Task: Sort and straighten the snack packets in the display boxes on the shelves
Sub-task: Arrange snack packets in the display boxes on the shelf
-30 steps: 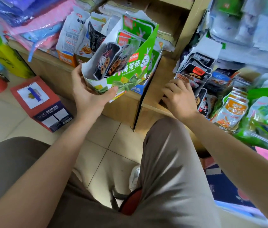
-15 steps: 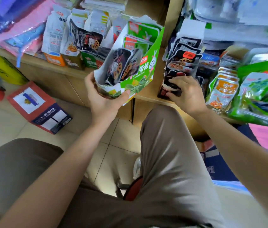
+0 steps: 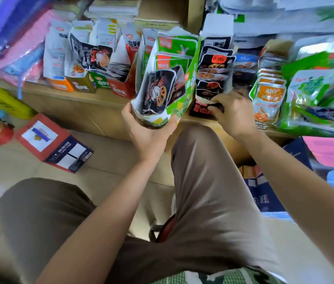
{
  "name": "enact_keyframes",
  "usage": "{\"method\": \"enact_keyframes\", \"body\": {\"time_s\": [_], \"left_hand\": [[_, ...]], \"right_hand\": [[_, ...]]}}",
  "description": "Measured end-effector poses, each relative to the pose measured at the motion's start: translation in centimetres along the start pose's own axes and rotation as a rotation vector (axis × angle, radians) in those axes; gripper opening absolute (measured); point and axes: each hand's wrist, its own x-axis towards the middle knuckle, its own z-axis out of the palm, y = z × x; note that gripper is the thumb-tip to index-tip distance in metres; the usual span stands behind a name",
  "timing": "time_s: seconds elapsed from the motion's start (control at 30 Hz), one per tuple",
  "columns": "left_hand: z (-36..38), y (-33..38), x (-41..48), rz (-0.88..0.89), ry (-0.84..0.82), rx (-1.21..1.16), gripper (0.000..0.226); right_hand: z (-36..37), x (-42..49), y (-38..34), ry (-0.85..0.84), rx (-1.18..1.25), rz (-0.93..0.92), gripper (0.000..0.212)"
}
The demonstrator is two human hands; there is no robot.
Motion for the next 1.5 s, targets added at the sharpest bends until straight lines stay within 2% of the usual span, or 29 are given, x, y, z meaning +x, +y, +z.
{"method": "enact_keyframes", "body": {"time_s": [0.2, 0.5, 0.7, 0.8, 0.9, 1.1, 1.27, 1.5], "left_hand": [[1.8, -2.1, 0.2, -0.072, -0.041, 0.070, 0.097], [2.1, -6.2, 2.0, -0.101, -0.150, 0.198, 0.119], [1.6, -7.3, 2.9, 0.003, -0.161, 0.295, 0.130], [1.1, -7.6, 3.6, 0.130, -0.173, 0.313, 0.120], [0.7, -8.2, 4.0, 0.174, -0.182, 0.265, 0.107], [0.9, -7.7, 4.2, 0.043, -0.223, 0.202, 0.096], [1.3, -7.1, 5.3, -0.001, -0.265, 0.202, 0.083], [2.0, -8.2, 5.2, 0.020, -0.248, 0.177, 0.076]], "right_hand": [[-0.1, 0.0, -0.4, -0.024, 0.028, 0.023, 0.017], [-0.3, 0.0, -0.9, -0.034, 0.032, 0.031, 0.018], [0.1, 0.1, -0.9, -0.003, 0.031, 0.004, 0.016], [0.3, 0.5, -1.2, -0.005, 0.029, 0.011, 0.014], [0.9, 1.3, -2.0, -0.021, 0.033, 0.024, 0.013], [1.4, 2.1, -3.0, -0.028, 0.062, 0.121, 0.013], [1.1, 2.4, -3.8, -0.022, 0.075, 0.174, 0.018], [1.5, 1.2, -3.5, 0.045, 0.075, 0.119, 0.019]]}}
